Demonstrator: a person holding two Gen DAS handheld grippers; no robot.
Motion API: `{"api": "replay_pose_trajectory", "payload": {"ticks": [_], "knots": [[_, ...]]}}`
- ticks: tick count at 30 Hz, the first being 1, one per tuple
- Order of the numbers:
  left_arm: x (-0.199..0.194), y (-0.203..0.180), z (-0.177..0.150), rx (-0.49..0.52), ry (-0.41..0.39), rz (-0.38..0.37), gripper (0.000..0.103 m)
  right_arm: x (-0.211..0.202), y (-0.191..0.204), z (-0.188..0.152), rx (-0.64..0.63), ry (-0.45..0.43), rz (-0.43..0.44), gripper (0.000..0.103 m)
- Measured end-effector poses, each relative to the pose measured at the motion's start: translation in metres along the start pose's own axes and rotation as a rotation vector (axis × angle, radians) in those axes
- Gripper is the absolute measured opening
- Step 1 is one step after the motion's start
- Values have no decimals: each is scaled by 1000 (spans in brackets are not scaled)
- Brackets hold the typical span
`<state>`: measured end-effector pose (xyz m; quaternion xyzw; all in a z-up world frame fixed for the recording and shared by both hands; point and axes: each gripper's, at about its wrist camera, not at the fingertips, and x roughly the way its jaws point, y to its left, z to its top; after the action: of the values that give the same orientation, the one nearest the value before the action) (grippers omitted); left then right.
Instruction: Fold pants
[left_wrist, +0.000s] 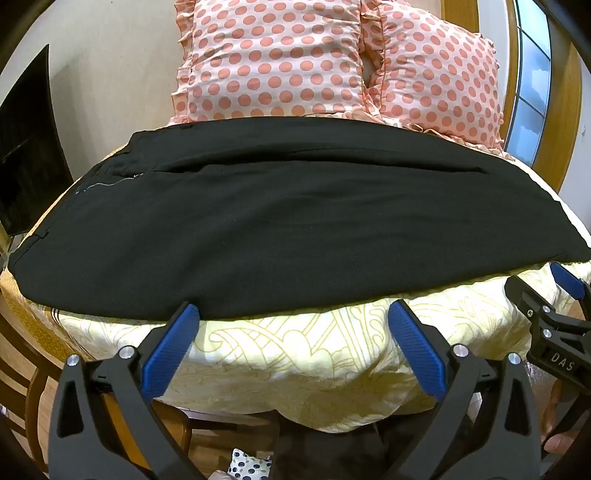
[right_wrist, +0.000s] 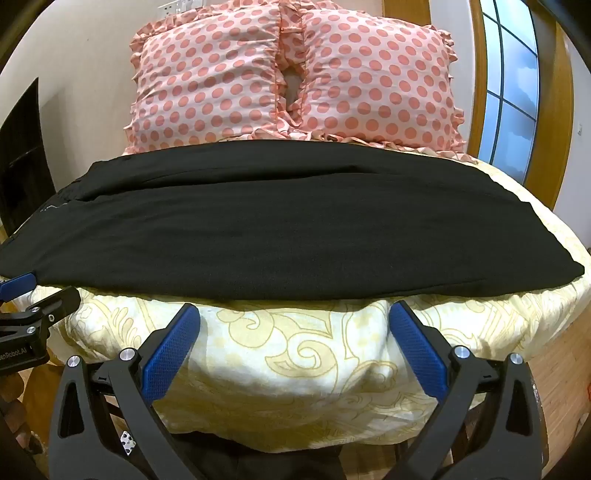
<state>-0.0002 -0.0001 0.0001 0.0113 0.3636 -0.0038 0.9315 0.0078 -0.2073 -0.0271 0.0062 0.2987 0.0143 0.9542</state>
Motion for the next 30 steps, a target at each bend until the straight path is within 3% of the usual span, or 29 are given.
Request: {"api": "replay_pose_trajectory", "payload": {"ticks": [30], "knots": [[0, 0, 0, -1, -7, 0, 101, -1, 0, 0, 1, -5, 1, 102]]}}
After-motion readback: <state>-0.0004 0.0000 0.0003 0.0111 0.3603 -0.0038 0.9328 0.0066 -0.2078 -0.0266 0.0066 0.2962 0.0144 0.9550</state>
